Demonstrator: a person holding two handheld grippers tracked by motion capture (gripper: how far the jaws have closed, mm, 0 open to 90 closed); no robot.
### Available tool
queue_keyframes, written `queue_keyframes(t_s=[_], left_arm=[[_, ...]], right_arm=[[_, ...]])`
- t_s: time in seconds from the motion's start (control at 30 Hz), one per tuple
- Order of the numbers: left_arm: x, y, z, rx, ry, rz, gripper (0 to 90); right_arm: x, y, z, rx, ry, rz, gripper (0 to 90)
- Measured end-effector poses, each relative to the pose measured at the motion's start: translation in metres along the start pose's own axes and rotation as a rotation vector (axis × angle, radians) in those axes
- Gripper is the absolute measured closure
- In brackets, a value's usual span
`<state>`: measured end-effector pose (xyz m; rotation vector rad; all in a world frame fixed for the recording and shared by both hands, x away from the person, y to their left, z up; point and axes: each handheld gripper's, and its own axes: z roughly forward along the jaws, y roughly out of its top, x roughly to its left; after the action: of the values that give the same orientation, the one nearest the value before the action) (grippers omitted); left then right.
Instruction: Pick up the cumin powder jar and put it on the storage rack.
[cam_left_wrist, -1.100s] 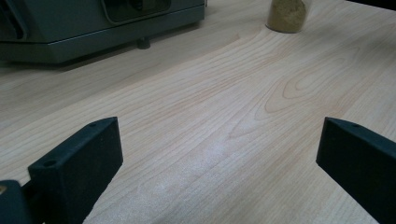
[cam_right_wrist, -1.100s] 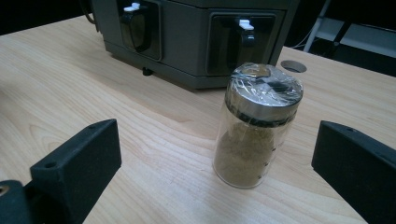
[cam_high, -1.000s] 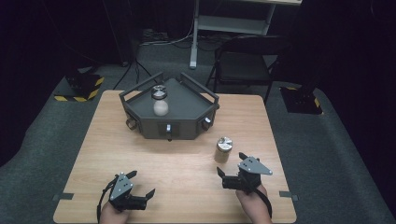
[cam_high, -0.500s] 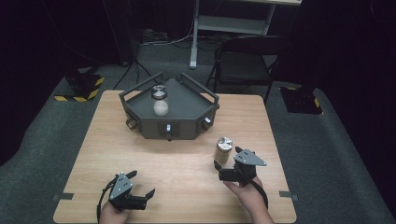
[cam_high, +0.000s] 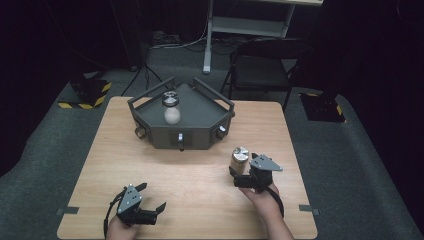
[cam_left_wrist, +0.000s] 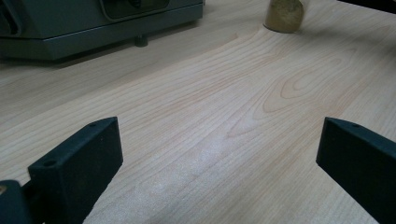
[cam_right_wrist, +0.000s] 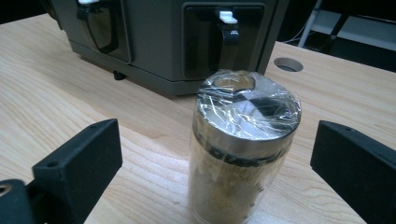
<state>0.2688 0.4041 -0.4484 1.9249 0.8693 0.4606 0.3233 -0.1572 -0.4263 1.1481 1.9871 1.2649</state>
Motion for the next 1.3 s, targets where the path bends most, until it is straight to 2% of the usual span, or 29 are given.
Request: queue_keyframes(t_s=[0.3,0.5,0.73,0.8,0.93,1.23,1.3], left_arm=[[-0.001,0.0,0.0,0.001,-0.001,0.005,0.5],[-0.001,0.0,0.0,-0.001,0.0,0.002,0.5],[-0.001,0.0,0.0,0.001,0.001,0.004,0.5],[-0.001,0.0,0.0,0.001,0.001,0.004,0.5],[-0.001,0.0,0.0,0.001,0.001,0.004,0.5],[-0.002,0.0,0.0,-0.001,0.003,0.005,0.5],[-0.002,0.0,0.0,0.0,0.003,0.006,0.5]], right_arm=[[-0.003,-0.002,0.009,-0.004,-0.01,0.006,4.2],[-0.007,-0.004,0.013,-0.018,-0.007,0.028,10.4],[-0.012,-0.012,0.017,-0.05,0.004,0.051,23.6],[-0.012,-0.014,0.017,-0.056,0.003,0.047,24.9],[-0.012,-0.022,0.018,-0.095,-0.005,0.058,30.6],[-0.011,-0.033,0.021,-0.135,-0.013,0.06,32.9],[-0.01,-0.037,0.021,-0.154,-0.018,0.047,33.5]])
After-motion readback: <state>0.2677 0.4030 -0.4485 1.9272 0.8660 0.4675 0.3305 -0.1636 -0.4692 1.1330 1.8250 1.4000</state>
